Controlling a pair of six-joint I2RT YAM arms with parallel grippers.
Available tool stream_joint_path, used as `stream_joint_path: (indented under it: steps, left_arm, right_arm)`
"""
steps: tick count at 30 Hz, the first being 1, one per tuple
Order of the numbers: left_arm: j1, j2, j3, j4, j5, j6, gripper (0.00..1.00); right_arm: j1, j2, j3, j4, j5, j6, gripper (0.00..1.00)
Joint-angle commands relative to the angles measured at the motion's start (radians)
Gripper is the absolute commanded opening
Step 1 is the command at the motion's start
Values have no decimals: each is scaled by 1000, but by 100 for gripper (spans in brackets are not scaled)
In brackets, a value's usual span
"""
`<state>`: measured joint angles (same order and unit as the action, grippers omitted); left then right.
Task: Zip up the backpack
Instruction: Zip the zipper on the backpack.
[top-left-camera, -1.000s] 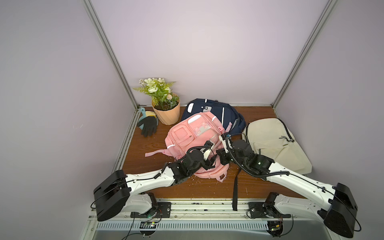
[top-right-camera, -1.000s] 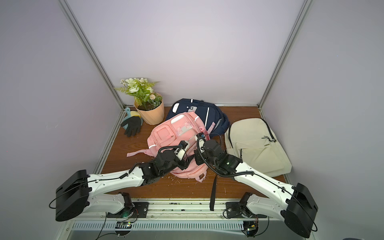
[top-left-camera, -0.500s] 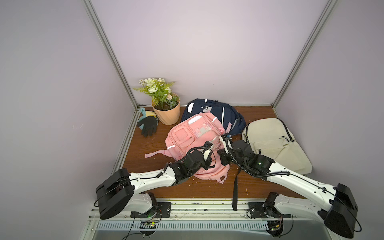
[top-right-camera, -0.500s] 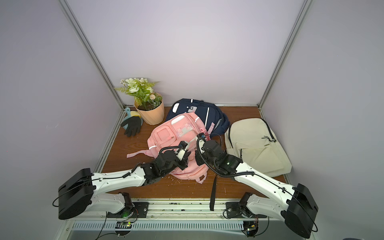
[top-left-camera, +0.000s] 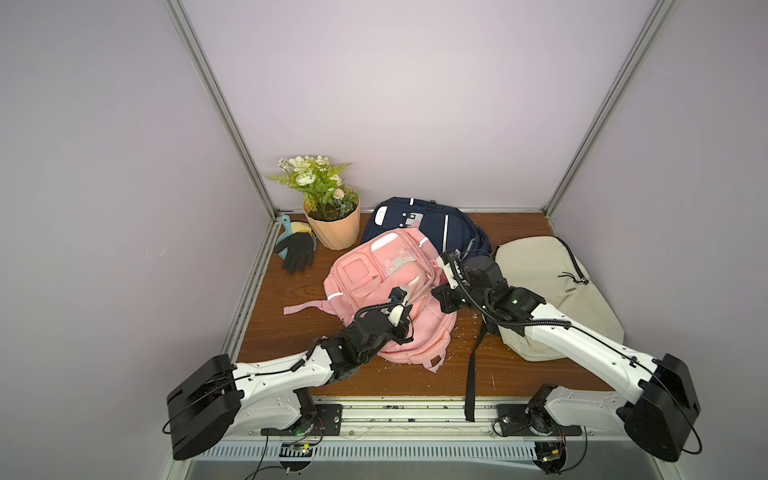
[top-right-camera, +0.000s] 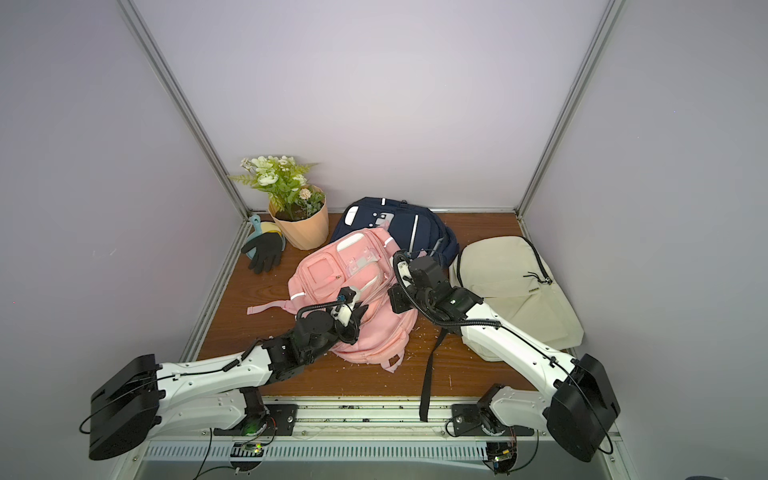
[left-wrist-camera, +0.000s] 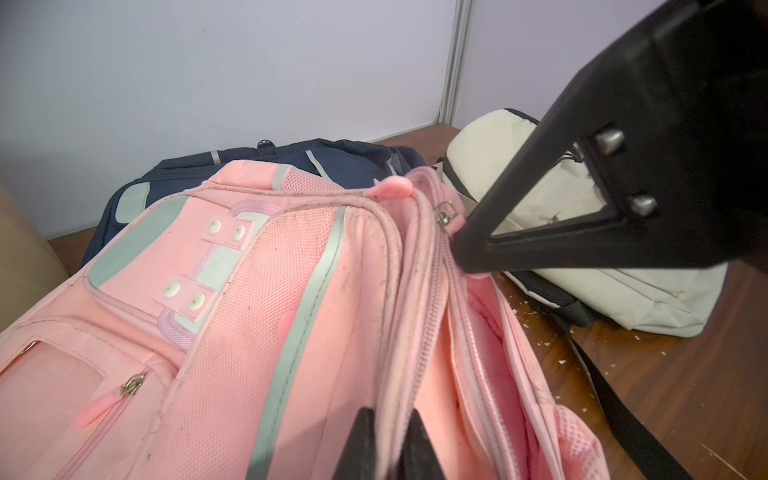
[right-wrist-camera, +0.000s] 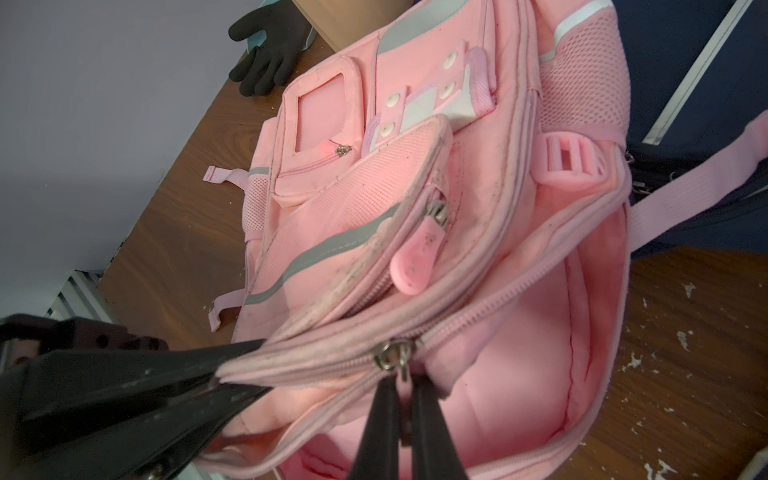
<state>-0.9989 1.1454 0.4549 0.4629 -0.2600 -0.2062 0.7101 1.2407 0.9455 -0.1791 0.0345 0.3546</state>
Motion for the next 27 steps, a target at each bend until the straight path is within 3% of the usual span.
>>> stream_joint_path:
  steps: [1,4,8,19,27]
  left_arm:
    - [-3,-2,-17,-116,-11,-12,14]
    - [-4,22,17,-125,-24,-1,24]
    - [-3,73,69,-125,-36,24,29]
    - [0,195,98,-157,-53,28,9]
    - [-6,182,43,-182,-64,18,0]
  right_arm:
    - [-81,-40,14,120,155,-17,0]
    - [-36,-91,-22,151,75,-44,0]
    - [53,-95,-27,118,104,-46,0]
    - [66,-60,74,-72,305,4,0]
    - [-79,39,189,-190,365,11,0]
